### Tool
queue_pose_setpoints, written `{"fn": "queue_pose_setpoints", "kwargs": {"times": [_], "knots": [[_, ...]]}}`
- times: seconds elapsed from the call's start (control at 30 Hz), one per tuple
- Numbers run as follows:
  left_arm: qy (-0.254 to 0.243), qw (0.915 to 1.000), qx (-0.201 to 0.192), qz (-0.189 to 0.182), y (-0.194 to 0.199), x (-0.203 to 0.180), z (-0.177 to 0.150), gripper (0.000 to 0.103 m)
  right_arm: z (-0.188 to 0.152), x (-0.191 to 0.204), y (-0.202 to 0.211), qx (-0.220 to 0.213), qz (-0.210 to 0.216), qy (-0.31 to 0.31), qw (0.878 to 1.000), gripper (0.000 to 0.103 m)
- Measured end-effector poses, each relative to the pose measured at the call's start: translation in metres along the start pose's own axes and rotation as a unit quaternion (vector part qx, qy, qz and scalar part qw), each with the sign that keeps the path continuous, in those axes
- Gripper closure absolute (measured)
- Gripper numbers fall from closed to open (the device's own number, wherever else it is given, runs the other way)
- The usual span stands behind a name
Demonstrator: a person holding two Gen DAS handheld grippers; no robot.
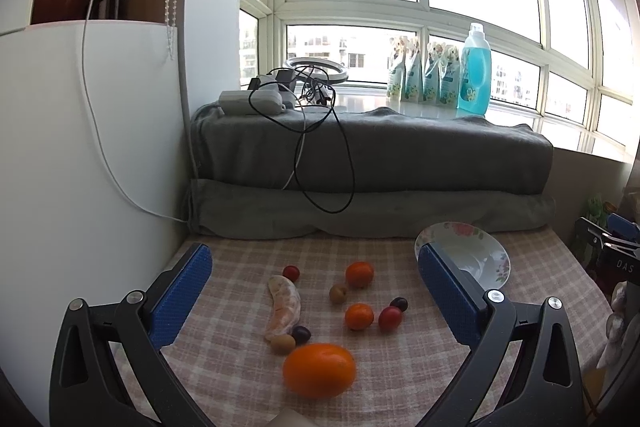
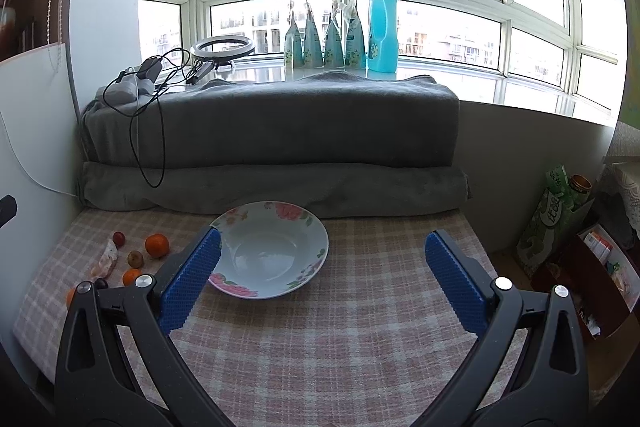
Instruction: Organize fruits
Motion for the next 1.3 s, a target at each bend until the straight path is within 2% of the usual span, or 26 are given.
{"fn": "queue_pose_setpoints", "kwargs": {"times": [0.47,1.3], "knots": [[-0.001,1.0,0.0,-0.003,0.0005,-0.0016,0.0002,0.0,0.0002,0.0031,-0.0003,0.001,0.003,0.005,1.0,0.0],[-0.003,0.9998,0.015,-0.011,-0.009,-0.0011,-0.0068,0.0,-0.0004,-0.0006,-0.0025,0.006,-0.036,0.011,0.999,0.0]]}}
Point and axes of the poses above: each gripper's, at about its wrist camera, not at the fingertips, and y roughly against the way its jaws point, x to its left, z to its top, the point moved 8 cm from there along -y, roughly the way its jaws point, and after that the axes turned 10 degrees about y, right-handed, at the moved point
